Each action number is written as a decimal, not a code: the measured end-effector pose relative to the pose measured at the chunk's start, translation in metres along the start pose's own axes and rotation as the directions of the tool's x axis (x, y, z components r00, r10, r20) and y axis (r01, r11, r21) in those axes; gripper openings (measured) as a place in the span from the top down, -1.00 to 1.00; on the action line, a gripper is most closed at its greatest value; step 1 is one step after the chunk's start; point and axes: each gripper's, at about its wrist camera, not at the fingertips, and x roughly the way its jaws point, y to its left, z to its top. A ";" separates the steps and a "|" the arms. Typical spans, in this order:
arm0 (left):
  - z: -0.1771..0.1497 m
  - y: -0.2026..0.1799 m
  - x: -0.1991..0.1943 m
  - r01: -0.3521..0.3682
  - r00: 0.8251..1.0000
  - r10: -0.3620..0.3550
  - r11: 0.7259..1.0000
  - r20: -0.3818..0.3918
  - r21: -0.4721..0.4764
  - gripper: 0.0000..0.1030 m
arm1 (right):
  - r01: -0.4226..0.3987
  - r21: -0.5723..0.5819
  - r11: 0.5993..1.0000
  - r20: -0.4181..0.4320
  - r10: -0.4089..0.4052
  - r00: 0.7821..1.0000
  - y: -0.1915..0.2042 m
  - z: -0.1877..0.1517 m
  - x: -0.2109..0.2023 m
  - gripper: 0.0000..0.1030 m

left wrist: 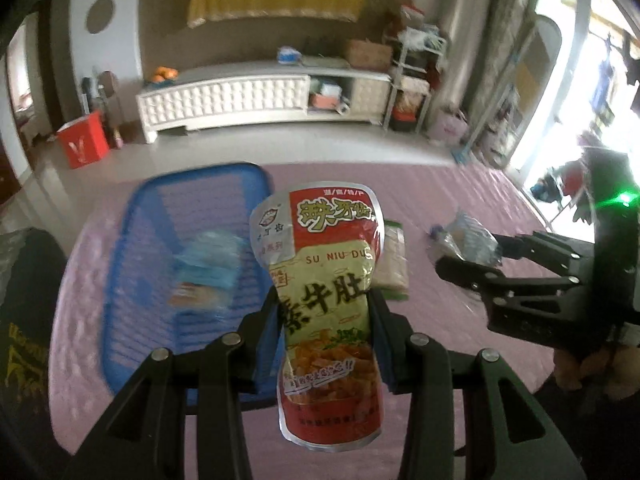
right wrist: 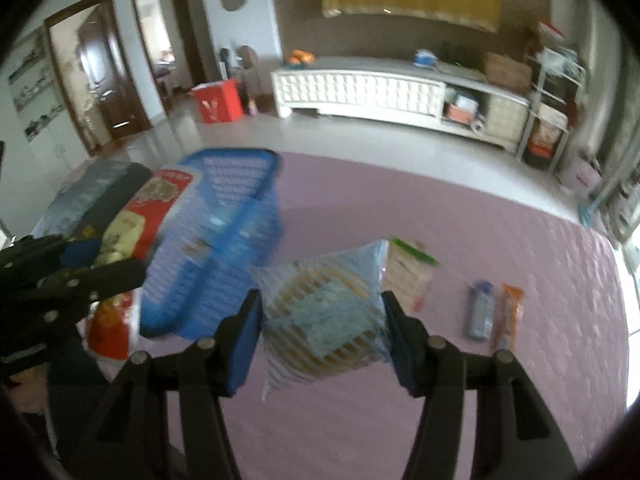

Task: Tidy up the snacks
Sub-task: 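Carry both packs over the blue basket and open both tools to release them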

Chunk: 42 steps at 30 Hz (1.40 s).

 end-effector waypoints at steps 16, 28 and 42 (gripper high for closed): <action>0.012 0.114 -0.017 -0.085 0.995 0.087 0.995 0.040 -0.049 0.25 | -0.039 -0.139 0.989 -0.039 0.034 0.999 0.088 0.046 0.062 -0.21; 0.039 0.144 0.030 -0.046 0.999 0.045 0.997 -0.026 -0.059 0.25 | 0.012 -0.185 0.983 -0.069 -0.025 0.997 0.085 0.075 0.094 -0.21; 0.050 0.146 0.094 -0.027 0.990 0.022 0.999 -0.139 -0.032 0.23 | 0.009 -0.170 0.985 -0.110 -0.028 0.993 0.068 0.082 0.124 -0.22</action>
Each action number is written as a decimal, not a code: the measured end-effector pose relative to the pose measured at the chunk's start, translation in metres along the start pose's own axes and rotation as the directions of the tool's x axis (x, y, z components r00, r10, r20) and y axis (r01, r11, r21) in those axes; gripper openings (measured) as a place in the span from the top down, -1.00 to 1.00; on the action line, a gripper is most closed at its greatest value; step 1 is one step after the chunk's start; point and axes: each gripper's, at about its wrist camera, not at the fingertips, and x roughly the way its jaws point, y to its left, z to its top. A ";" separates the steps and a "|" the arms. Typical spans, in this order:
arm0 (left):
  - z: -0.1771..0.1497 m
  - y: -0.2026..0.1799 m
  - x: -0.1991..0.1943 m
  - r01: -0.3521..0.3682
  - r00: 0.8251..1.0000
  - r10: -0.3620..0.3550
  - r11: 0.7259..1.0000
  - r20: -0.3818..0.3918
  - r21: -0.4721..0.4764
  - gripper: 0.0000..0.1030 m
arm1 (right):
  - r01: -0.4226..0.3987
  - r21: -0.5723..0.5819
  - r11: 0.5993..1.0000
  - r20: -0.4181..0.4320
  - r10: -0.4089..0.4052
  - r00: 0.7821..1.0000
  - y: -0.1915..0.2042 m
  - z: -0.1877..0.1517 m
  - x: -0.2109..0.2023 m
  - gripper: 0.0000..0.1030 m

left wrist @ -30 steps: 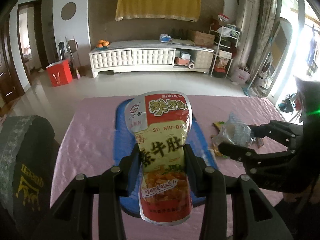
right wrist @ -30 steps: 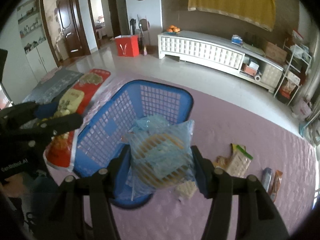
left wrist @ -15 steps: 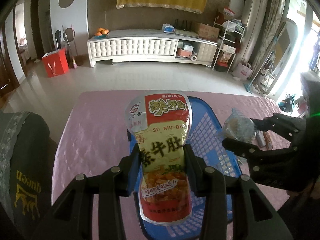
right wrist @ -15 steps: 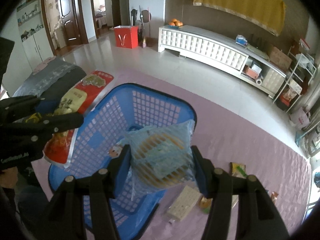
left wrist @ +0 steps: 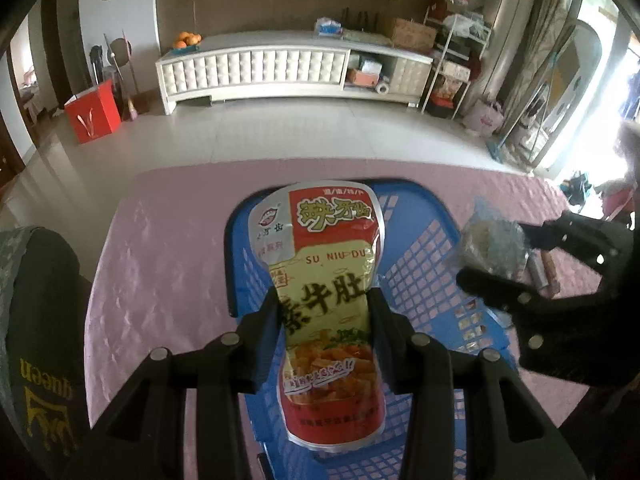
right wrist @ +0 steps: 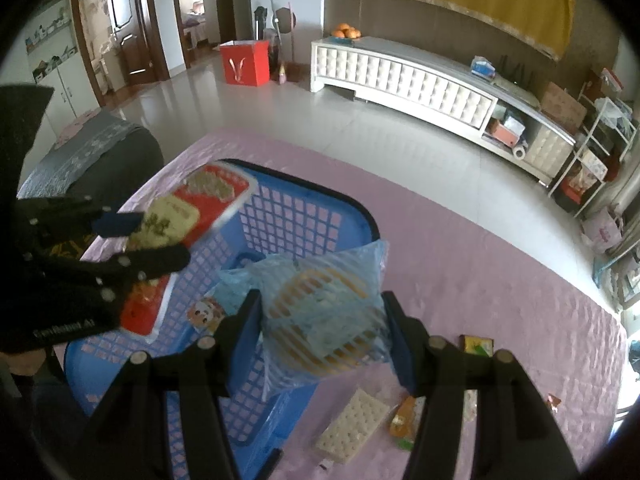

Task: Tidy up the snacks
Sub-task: 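Carry both packs over the blue basket and open both tools to release them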

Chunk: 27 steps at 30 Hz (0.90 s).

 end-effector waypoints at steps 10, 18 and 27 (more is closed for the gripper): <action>0.008 0.004 0.013 -0.042 0.999 0.042 0.999 0.004 -0.016 -0.06 | 0.007 -0.028 1.000 0.003 -0.006 1.000 0.001 0.003 0.006 -0.21; 0.010 0.014 -0.011 -0.054 0.996 0.056 0.998 0.075 -0.025 -0.48 | 0.007 -0.003 1.000 -0.009 -0.007 1.000 -0.006 -0.001 -0.001 -0.22; -0.006 0.021 -0.019 -0.039 0.997 0.042 0.998 0.061 -0.049 -0.48 | 0.011 -0.029 1.000 -0.017 -0.011 1.000 0.003 0.017 0.004 -0.22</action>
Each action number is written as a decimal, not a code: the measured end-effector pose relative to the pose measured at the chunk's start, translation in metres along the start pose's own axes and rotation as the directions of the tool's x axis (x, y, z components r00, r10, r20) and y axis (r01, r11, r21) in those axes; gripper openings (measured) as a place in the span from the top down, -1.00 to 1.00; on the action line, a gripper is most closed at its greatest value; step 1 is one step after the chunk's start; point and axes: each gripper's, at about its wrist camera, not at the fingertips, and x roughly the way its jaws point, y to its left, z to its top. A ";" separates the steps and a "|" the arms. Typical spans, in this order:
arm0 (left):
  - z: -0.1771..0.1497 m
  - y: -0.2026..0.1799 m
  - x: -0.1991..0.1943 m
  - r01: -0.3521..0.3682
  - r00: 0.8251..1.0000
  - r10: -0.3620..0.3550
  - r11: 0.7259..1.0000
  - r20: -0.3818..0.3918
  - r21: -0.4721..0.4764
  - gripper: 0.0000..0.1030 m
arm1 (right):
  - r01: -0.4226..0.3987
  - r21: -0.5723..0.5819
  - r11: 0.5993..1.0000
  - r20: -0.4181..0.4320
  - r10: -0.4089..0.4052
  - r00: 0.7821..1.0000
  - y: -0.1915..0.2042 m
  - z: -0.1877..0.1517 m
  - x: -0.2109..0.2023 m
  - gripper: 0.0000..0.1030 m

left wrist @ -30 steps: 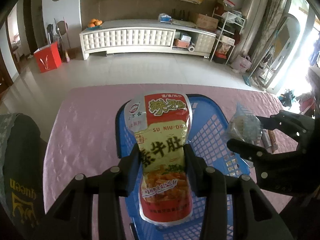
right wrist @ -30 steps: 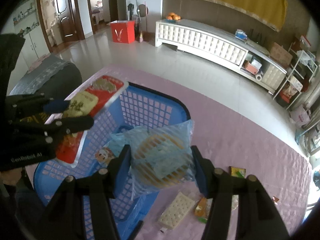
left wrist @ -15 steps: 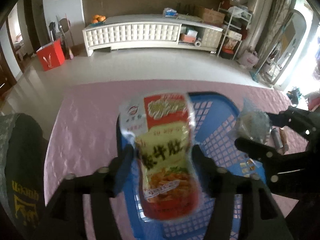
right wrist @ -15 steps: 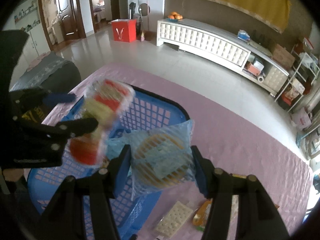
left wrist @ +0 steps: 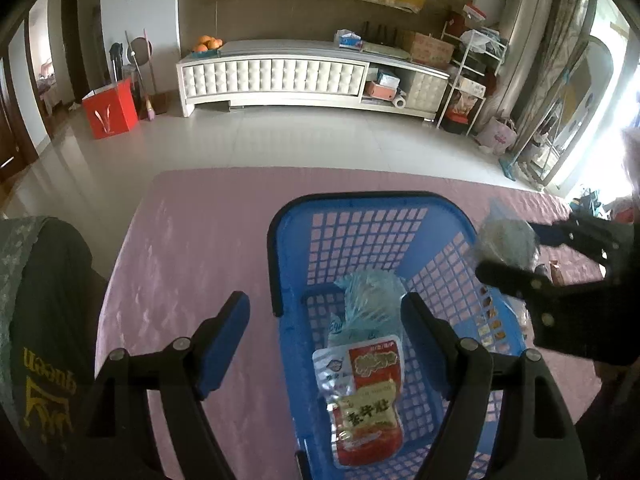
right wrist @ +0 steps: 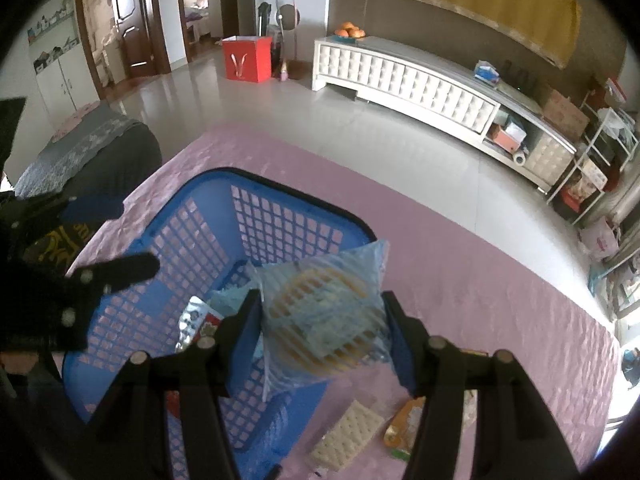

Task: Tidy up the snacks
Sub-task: 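Carry both packs over the blue basket and open both tools to release them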

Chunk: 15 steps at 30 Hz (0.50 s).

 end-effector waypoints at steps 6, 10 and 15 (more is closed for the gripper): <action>-0.004 -0.002 -0.002 -0.013 1.000 0.013 1.000 0.003 0.026 -0.48 | 0.027 -0.023 0.999 -0.028 -0.028 0.999 0.007 0.009 0.019 -0.26; -0.005 0.002 -0.003 -0.016 1.000 0.016 1.000 0.005 0.015 -0.48 | 0.079 -0.033 0.996 -0.034 -0.080 0.996 0.007 0.009 0.028 -0.58; -0.011 0.000 -0.012 -0.028 1.000 0.028 1.000 0.006 0.013 -0.48 | 0.095 0.050 0.994 -0.029 -0.094 0.995 -0.006 0.004 0.012 -0.82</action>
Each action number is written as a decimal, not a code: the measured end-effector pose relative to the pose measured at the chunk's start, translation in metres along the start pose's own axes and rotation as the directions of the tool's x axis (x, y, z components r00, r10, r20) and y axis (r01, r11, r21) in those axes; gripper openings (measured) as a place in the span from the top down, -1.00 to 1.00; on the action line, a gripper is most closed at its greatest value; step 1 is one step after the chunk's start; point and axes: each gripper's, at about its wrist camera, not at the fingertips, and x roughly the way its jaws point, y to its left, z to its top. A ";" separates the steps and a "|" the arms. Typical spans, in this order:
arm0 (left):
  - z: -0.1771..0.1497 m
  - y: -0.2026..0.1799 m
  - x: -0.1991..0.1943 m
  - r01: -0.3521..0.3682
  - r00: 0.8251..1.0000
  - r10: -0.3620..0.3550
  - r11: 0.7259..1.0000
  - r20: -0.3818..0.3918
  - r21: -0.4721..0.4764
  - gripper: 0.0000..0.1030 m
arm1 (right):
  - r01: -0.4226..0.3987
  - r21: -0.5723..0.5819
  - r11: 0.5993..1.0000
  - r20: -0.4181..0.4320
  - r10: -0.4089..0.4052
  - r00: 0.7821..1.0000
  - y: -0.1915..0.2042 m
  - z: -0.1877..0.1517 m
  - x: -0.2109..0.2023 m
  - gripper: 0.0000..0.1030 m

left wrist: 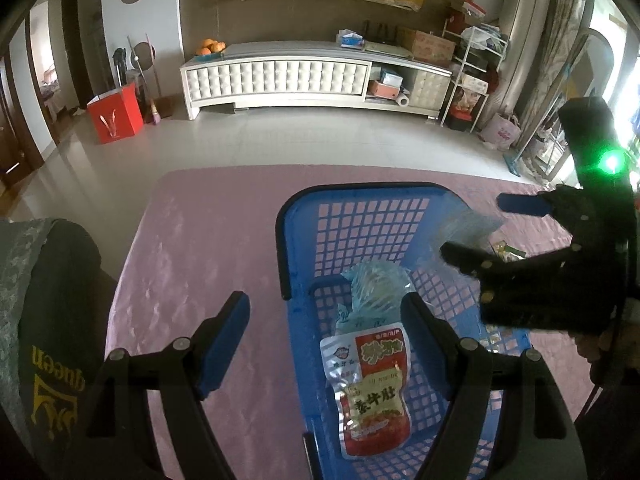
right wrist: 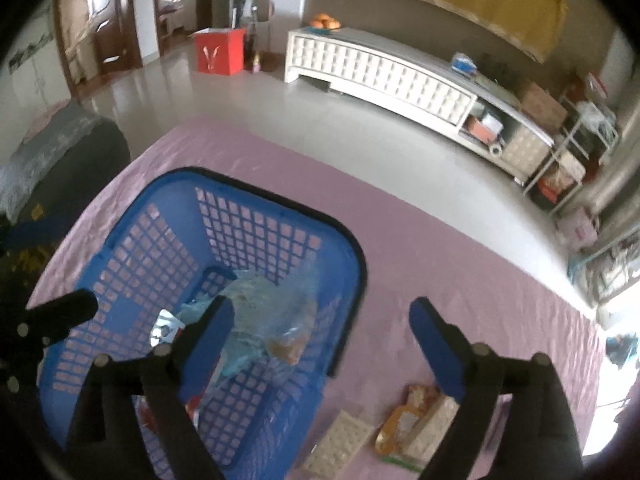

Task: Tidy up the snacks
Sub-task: 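Carry both packs over the blue basket and open both tools to release them, then withdraw both tools from the basket toward the remaining snacks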

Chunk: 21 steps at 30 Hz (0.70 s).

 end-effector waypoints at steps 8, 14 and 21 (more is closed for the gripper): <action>-0.012 -0.015 -0.039 0.006 0.999 -0.006 1.000 0.031 -0.018 -0.48 | -0.015 0.032 0.999 0.044 0.014 0.999 -0.012 -0.021 -0.055 -0.82; -0.020 -0.049 -0.076 0.003 0.998 -0.004 1.000 0.064 0.019 -0.48 | -0.015 0.049 0.999 0.105 0.010 0.994 -0.017 -0.042 -0.106 -0.82; -0.030 -0.085 -0.101 0.021 0.996 -0.027 0.997 0.087 0.069 -0.48 | 0.001 0.079 0.997 0.131 -0.012 0.991 -0.033 -0.066 -0.140 -0.82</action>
